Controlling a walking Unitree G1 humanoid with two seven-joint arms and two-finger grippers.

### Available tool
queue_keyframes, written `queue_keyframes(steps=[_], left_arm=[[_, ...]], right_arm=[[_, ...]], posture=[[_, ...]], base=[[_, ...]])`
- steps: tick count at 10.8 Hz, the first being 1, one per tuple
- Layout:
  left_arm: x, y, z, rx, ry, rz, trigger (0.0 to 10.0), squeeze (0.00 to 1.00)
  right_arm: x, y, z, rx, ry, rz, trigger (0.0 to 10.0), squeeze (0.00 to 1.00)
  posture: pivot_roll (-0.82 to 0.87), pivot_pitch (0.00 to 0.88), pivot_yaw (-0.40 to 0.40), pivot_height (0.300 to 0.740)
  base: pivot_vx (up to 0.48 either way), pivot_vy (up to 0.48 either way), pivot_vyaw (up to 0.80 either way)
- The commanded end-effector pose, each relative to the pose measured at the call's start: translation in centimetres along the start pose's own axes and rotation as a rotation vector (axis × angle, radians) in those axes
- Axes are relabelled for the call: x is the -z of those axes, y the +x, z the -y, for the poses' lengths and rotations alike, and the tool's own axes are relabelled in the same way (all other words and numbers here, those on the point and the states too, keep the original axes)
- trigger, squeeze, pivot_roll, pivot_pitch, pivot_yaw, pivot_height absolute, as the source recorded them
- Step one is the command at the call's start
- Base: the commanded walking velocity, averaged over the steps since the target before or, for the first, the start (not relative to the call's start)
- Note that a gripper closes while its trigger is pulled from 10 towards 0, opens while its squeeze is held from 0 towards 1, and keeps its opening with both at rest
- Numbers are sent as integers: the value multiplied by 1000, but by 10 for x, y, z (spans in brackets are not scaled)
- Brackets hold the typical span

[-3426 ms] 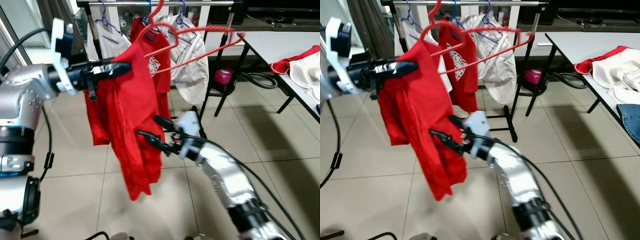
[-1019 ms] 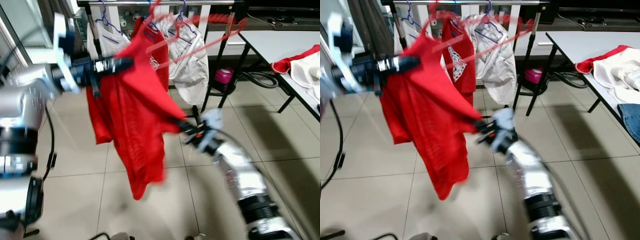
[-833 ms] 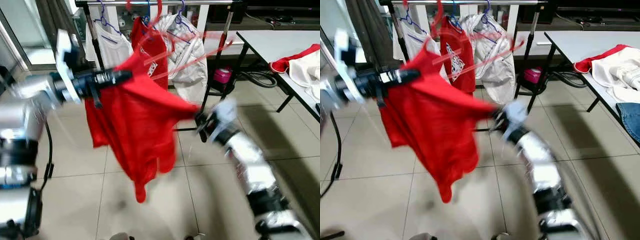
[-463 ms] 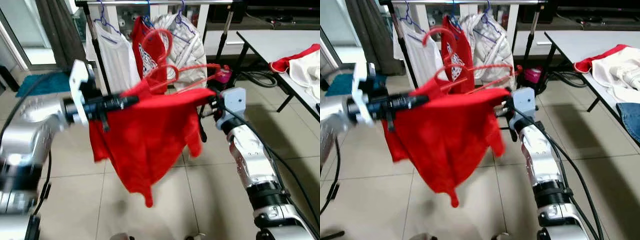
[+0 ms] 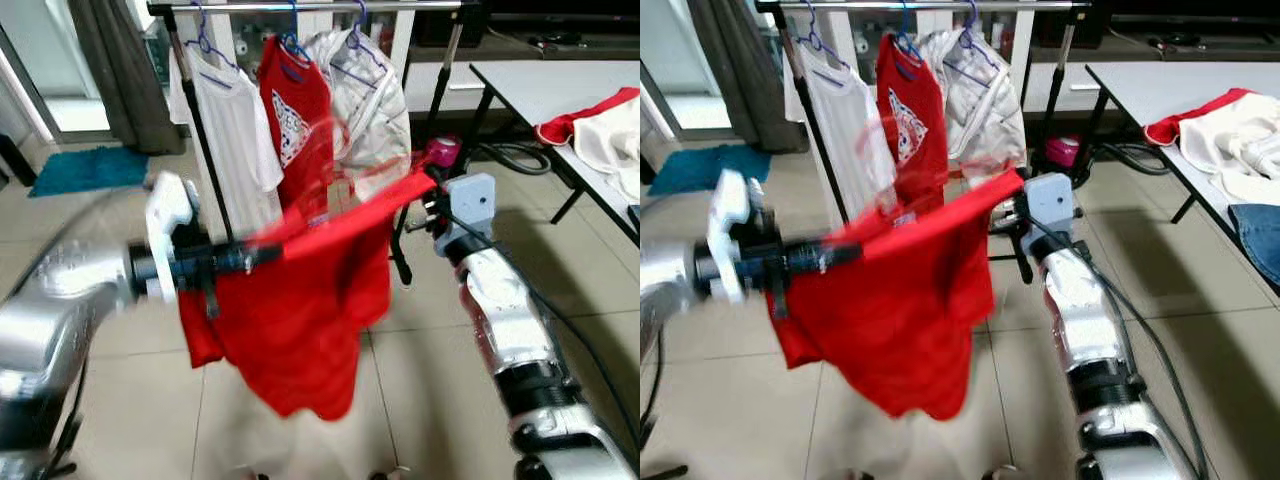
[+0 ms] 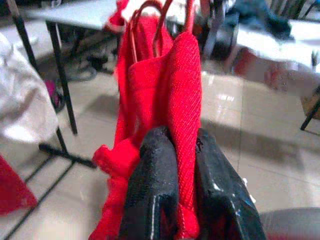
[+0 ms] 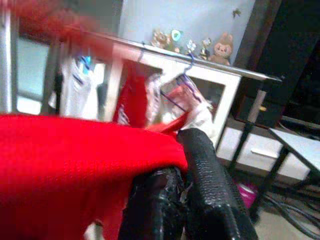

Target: Hang hanger

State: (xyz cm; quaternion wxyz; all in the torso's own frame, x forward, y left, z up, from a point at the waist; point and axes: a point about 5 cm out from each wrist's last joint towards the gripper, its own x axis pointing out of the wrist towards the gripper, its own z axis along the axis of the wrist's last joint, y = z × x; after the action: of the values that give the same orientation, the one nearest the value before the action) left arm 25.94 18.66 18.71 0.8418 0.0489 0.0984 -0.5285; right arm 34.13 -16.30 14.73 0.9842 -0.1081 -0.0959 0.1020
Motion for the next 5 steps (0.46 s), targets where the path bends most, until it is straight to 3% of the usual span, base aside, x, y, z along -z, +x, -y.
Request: queue_keyframes(steps=[1,4,5], left_arm=[[22,-23,-7,-120,-61,-148,0,0],[44,-34,4,-107,-168,-206,0,0],[50,-40,1,-134,-210,-192,0,0]], right_arm=[[-2,-15,82,373,14,-25,0,0],[-7,-14,98,371,-6,-17,0,0],[-11,-11,99,345,-7,-3,0,0]], posture=[[-74,11,16,740],[-78,7,4,740],[-78,5,-1,740]], base=[[0,0,0],[0,0,0],[0,0,0]])
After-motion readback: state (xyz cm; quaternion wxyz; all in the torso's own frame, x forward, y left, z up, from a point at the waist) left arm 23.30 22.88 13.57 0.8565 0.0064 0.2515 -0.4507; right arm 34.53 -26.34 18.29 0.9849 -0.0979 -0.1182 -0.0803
